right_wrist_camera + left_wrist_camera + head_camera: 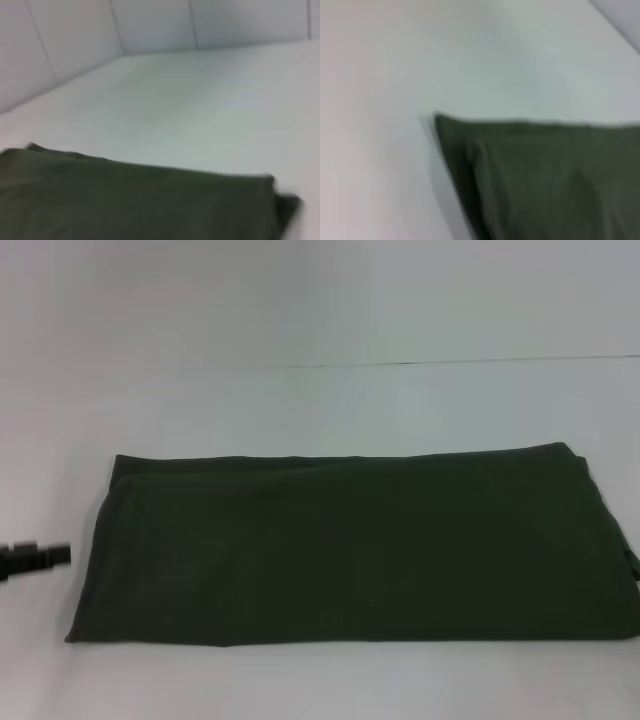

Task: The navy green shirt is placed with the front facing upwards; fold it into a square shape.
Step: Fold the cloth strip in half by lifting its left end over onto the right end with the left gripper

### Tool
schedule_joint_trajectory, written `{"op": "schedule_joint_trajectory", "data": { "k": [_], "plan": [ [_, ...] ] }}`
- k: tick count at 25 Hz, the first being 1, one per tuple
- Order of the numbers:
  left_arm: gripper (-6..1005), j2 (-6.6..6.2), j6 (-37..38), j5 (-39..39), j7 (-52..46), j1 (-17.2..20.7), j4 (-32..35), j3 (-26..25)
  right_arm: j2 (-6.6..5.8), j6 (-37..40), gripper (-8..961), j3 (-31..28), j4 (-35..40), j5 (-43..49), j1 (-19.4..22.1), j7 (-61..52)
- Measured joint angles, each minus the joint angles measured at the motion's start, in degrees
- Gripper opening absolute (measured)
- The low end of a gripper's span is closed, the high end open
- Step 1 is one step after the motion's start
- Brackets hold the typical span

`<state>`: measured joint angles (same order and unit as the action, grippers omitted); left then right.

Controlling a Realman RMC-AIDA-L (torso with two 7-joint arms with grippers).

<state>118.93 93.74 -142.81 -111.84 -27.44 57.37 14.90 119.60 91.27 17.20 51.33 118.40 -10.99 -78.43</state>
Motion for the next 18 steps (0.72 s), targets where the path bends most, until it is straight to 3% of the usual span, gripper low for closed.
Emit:
{"op": "schedule_joint_trajectory", "data": {
  "k": [1,7,10,12,18],
  "plan": [
    [478,-0.05,-0.18,1.25,-0.25,-0.26,-0.02,-0.23,-0.05,1.39,612,-0.1,0.17,-0.32,-0.44,0.41],
    [740,0.31,-4.34,3.68,-2.93,-3.01,-2.87,0.46,0.28,7.35,778,1.37,-1.05,-0.45,-4.84,4.49],
    [807,-0.01,-6.97,3.73,-5.5,-4.28,-4.75,1.79,0.18,7.99,852,4.31,-2.75,-0.29,-6.95,6.31],
    [852,-0.04,-8.26,3.73,-6.24,-5.01,-5.4,2.41,0.14,7.95,852,7.81,-3.09,-0.22,-8.18,6.9],
    [849,0.33,-11.44,3.43,-8.91,-5.63,-6.18,3.62,0.08,7.56,853,20.63,-2.75,-0.04,-10.5,8.15]
  ]
}}
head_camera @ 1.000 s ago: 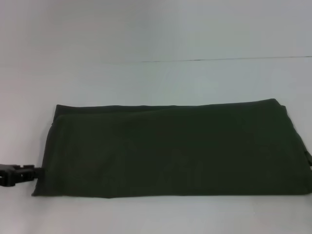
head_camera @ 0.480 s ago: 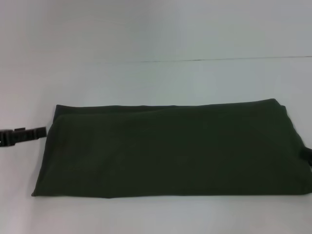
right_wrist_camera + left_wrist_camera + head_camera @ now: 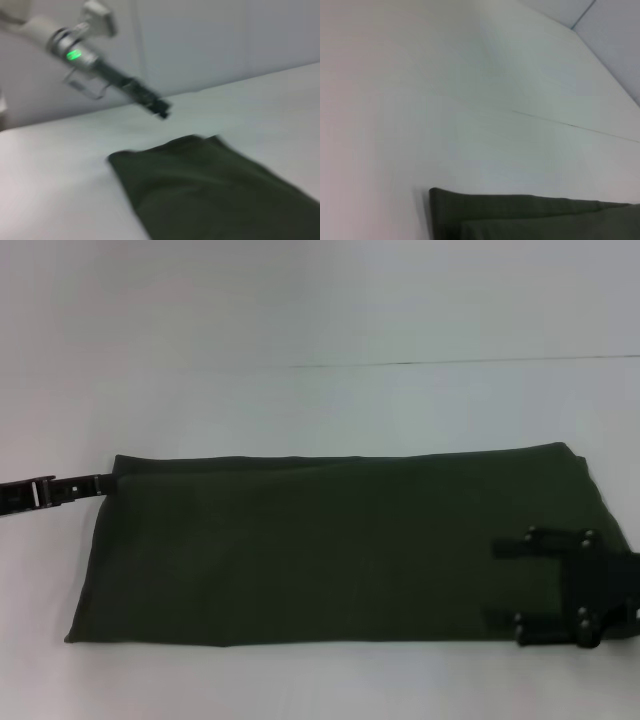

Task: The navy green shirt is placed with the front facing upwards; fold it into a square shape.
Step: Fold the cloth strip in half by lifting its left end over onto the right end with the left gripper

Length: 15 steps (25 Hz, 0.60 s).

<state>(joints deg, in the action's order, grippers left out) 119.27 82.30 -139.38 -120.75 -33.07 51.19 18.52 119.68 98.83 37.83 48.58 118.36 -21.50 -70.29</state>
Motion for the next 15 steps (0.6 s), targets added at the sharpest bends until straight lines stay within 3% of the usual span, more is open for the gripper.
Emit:
{"op": "schedule_joint_trajectory", "data": {
  "k": [5,15],
  "plan": [
    [847,-0.11,-2.0,-0.76,-5.27,0.3,-0.12,2.12,0.08,0.29,854,3.9,0.09,0.17,-0.94,0.41],
    [847,0.17,-3.25,-3.17,-10.4,0.86,-1.37,2.72,0.24,-0.81,846,4.49,-1.98,0.46,-2.16,0.07]
  ]
}}
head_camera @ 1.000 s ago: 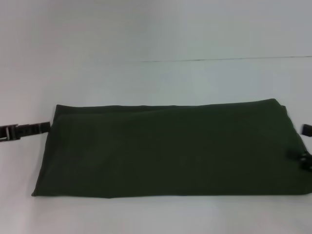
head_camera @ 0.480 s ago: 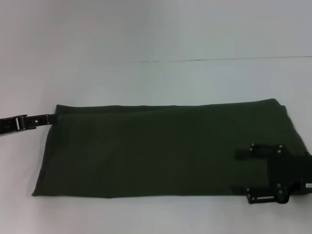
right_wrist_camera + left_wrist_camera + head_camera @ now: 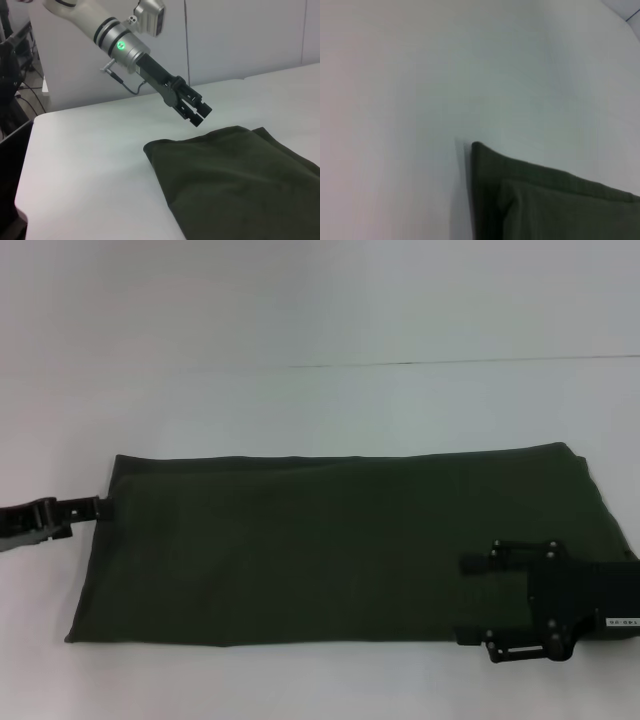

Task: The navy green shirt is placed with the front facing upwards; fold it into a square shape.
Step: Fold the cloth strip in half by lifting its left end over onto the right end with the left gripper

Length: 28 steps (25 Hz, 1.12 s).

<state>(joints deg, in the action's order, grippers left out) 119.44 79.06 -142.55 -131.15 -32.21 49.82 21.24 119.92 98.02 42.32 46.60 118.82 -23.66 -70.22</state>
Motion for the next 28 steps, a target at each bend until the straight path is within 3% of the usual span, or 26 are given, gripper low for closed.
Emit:
{"op": "schedule_joint_trajectory", "data": {
  "k": [28],
  "plan": [
    [848,0.84,-7.32,-1.5,-0.16,0.36,-3.35,4.43,0.14,-0.72,840,0.57,-1.93,0.0,-1.07,-0.32]
  ]
}}
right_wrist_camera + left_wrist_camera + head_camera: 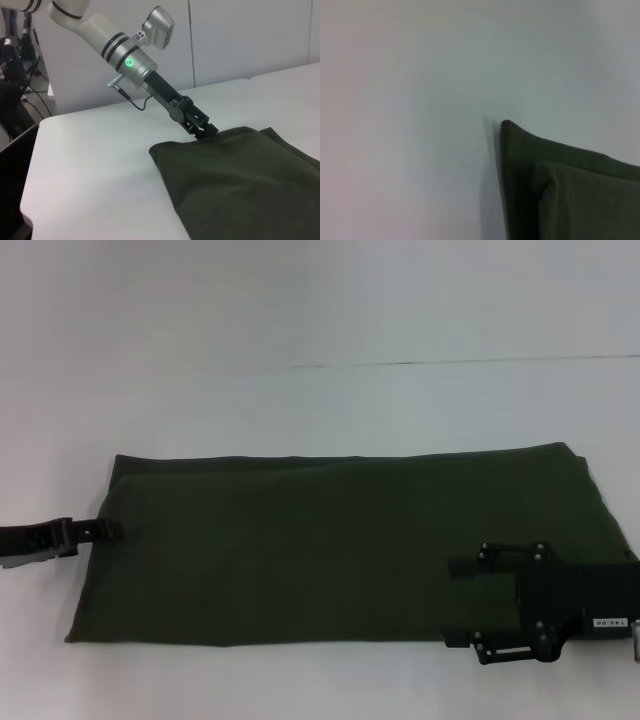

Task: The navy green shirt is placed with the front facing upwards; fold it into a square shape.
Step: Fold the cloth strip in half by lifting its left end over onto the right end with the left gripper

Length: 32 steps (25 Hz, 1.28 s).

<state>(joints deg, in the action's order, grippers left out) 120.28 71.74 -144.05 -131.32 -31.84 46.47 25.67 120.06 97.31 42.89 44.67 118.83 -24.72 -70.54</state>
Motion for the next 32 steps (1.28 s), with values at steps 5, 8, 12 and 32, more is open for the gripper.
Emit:
{"op": "schedule_joint_trajectory", "data": {
  "k": [5,8,12,32],
  "plan": [
    [842,0.04,-0.03,0.0,-0.18,-0.28,-0.29,0.68,-0.1,-0.36,840,0.0,-0.03,0.0,-0.15,-0.43],
    [835,0.04,0.1,0.0,-0.26,-0.42,-0.6,0.95,-0.17,-0.52,840,0.0,-0.03,0.0,-0.15,-0.47],
    [826,0.21,0.01,0.01,-0.34,-0.46,-0.69,1.54,-0.18,-0.71,841,0.0,-0.03,0.0,-0.15,-0.49],
    [780,0.39,0.87,0.24,-0.3,-1.63,-2.07,3.02,-0.24,-1.05,840,0.0,0.44,0.0,0.18,-1.41]
  ]
}}
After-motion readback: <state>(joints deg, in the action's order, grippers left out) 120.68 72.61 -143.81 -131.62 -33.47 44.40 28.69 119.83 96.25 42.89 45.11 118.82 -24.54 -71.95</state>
